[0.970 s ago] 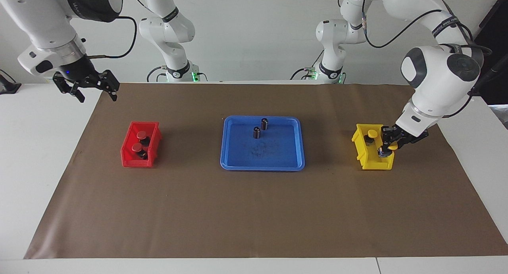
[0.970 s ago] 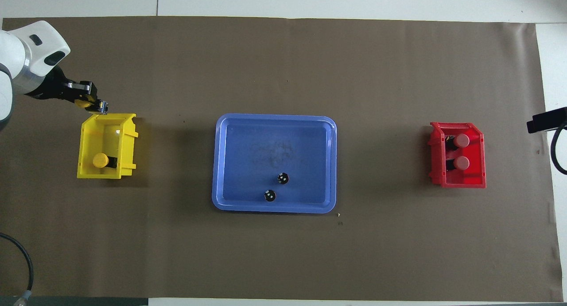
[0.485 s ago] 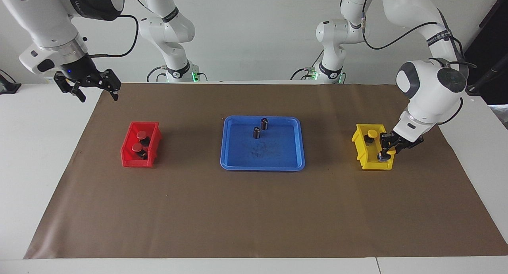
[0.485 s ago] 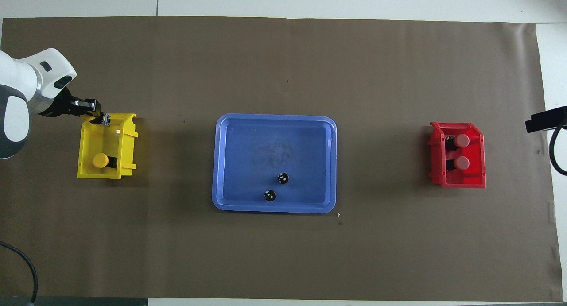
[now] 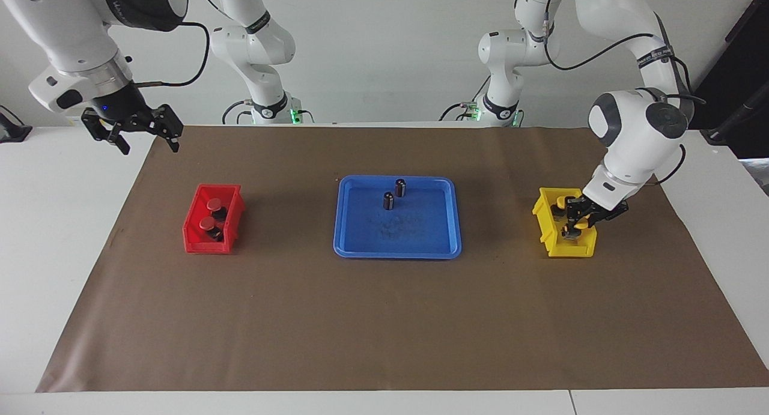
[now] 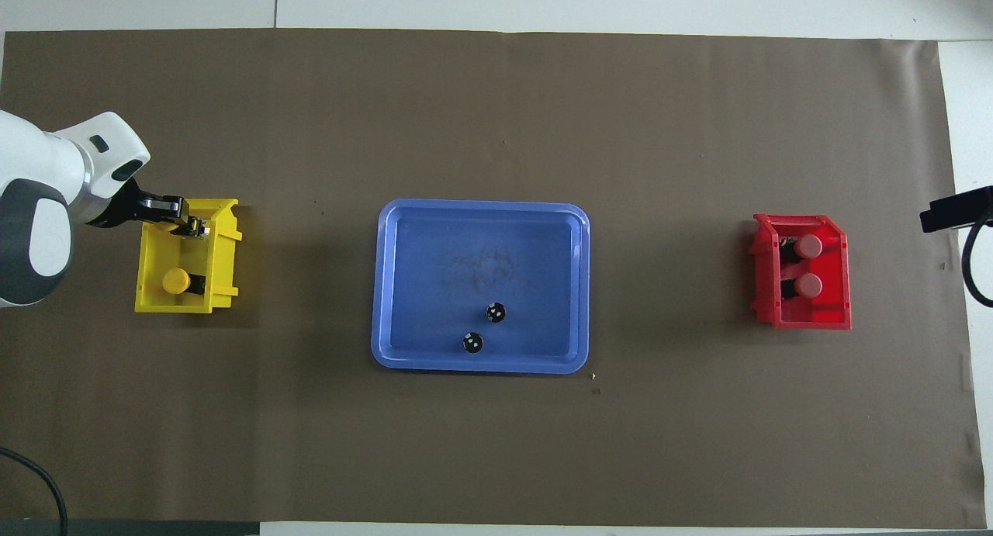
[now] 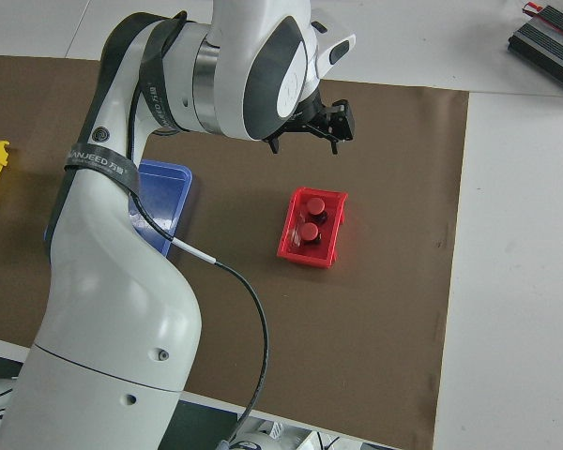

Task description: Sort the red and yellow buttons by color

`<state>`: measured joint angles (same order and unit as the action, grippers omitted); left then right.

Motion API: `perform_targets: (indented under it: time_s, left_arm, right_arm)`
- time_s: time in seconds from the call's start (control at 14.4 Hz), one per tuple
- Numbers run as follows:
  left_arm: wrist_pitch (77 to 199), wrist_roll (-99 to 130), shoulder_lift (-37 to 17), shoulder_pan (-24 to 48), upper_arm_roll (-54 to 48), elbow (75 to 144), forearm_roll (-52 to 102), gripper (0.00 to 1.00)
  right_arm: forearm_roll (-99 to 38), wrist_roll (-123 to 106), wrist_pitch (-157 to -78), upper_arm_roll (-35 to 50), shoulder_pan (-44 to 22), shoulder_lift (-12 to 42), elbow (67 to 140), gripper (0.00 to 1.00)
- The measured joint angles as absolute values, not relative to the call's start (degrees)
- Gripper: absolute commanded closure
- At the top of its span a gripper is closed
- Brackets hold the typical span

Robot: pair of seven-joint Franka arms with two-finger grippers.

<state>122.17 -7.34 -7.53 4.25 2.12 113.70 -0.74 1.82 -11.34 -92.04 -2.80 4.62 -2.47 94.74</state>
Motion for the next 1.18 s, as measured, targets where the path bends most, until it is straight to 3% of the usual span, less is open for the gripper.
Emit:
perform_targets:
  time_s: [0.14,0.21,0.28,0.35,0.49,0.69,0.76,0.83,0.9,1.18]
  left_arm:
    - [125.0,-7.4,-7.5,4.2,2.1,115.7,-0.7,0.97]
    - [126.9,-7.4,-7.6,4.2,2.1,117.0,-0.7,0.85]
    - [128.5,-7.4,-7.6,4.2,2.1,118.3,-0.7,0.59]
    - [129.5,-7.4,-7.6,4.2,2.1,119.2,-0.7,0.41]
    - [130.0,-7.4,-7.8,4.2,2.1,119.7,-0.7,0.31]
    - [128.9,-7.4,-7.7,4.2,2.2,118.2,-0.7,0.29]
    - [126.9,-7.4,-7.7,4.2,2.2,116.5,-0.7,0.19]
    - [123.9,-7.4,-7.6,4.2,2.2,114.0,-0.7,0.06]
    - [120.1,-7.4,-7.6,4.2,2.1,110.7,-0.7,0.0]
    - [101.7,-7.4,-7.6,4.6,1.4,94.5,-0.7,0.0]
  right_arm:
    - [1.8,-11.3,-92.0,-2.8,4.6,-2.5,94.7,0.0]
    - [1.8,-11.3,-92.0,-2.8,4.6,-2.5,94.7,0.0]
    - [1.8,-11.3,-92.0,-2.8,4.6,-2.5,94.7,0.0]
    - [1.8,-11.3,-92.0,-2.8,4.6,-2.5,94.7,0.0]
    - [1.8,-11.3,-92.0,-2.8,4.6,-2.5,94.7,0.0]
    - [1.8,-11.3,-92.0,-2.8,4.6,-2.5,94.7,0.0]
    - [1.8,-11.3,-92.0,-2.8,4.6,-2.5,94.7,0.0]
    - [1.8,-11.3,-92.0,-2.8,4.6,-2.5,94.7,0.0]
    - [1.8,-11.3,-92.0,-2.8,4.6,-2.5,94.7,0.0]
    - [1.8,-11.3,-92.0,-2.8,4.6,-2.5,94.7,0.0]
